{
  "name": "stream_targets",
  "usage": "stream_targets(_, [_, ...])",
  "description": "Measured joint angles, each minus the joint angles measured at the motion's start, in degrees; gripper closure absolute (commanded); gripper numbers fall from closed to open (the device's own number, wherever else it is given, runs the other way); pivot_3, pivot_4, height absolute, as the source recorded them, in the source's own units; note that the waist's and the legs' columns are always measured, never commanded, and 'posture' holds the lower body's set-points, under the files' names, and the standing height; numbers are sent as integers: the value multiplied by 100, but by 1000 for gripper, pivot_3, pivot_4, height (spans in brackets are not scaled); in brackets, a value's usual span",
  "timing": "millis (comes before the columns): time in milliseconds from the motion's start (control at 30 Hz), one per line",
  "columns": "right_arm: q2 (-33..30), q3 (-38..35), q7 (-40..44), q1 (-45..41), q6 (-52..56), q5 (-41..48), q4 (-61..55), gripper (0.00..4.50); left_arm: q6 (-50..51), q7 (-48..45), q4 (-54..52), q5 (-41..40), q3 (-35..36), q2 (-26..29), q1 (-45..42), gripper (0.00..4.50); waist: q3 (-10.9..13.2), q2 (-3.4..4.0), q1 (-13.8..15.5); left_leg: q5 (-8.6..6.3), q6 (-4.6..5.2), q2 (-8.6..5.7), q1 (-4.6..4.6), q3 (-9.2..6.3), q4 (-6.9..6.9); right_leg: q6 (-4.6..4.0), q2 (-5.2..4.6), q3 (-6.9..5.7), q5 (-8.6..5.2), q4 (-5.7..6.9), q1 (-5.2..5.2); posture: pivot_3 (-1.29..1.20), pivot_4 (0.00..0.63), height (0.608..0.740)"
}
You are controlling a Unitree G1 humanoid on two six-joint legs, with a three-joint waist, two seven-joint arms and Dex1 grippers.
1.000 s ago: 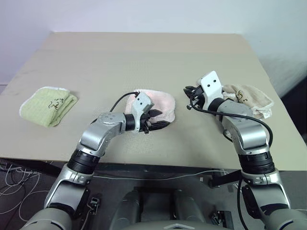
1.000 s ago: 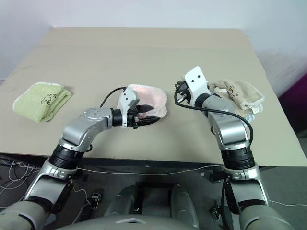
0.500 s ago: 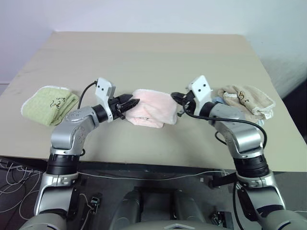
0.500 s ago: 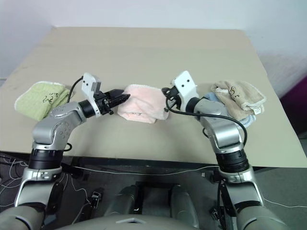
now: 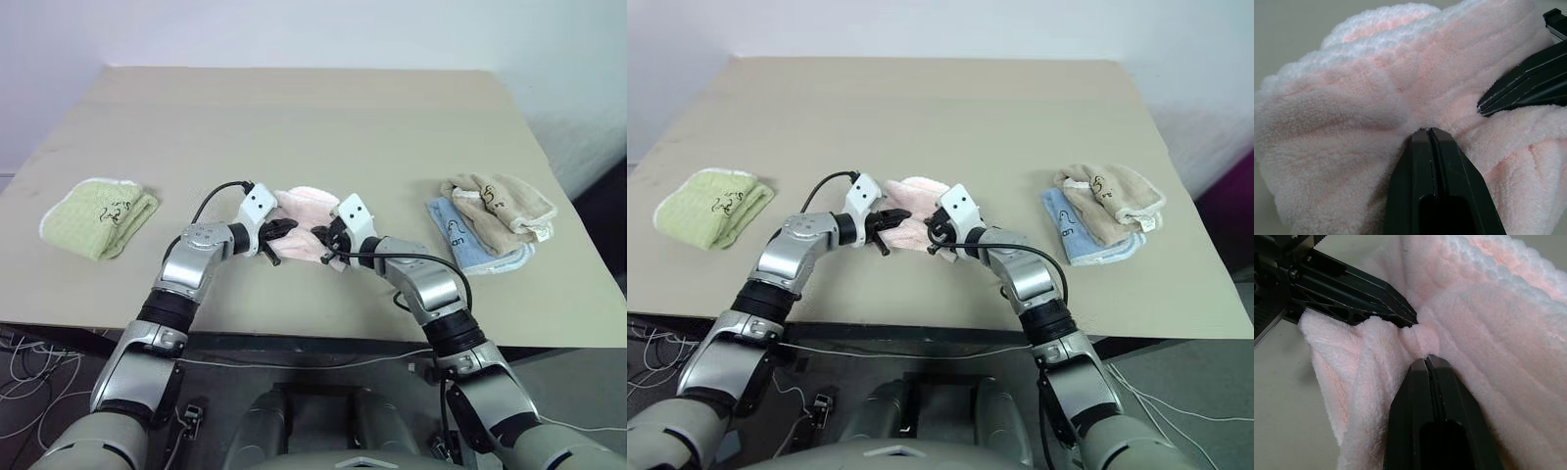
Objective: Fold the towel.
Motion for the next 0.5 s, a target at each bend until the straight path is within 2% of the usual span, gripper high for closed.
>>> stream_targets(100, [-35, -14, 18, 101, -72, 1, -150, 4500, 62, -30, -22, -127, 174, -77, 44, 4421, 0, 0, 1, 0, 0, 0, 1, -1, 2, 0, 0, 0, 0, 0, 3, 0, 150, 740])
stream_targets(233, [-341, -149, 82, 281, -93, 24, -804, 4500, 764, 28, -525, -885, 898, -202, 297, 4421, 3, -2, -5, 0, 0, 1, -18, -2, 3, 0, -4, 1, 0, 3, -19, 0, 150, 740])
stream_targets(300, [-554, -316, 118, 364, -13, 92, -1329, 4500, 1399, 250, -908, -1476, 1520, -175, 314, 4421, 3, -3, -16, 0, 0, 4, -20, -2, 3, 0, -2, 1, 0, 4, -21, 0, 150, 740])
stream_targets(400, [-704, -510, 116, 398, 159, 171, -1796, 4500, 2266, 499, -1089, -2091, 2267, 98, 239, 3934, 3, -3, -61, 0, 0, 5, -14, -2, 2, 1, 0, 0, 0, 5, -16, 0, 150, 740])
stream_targets(500, [-792, -542, 100, 455, 275, 173, -2016, 4500, 3097, 589, -1039, -2587, 2732, 263, 238, 3034, 3, -3, -93, 0, 0, 3, -14, -3, 2, 1, -2, -1, 0, 4, -15, 0, 150, 740])
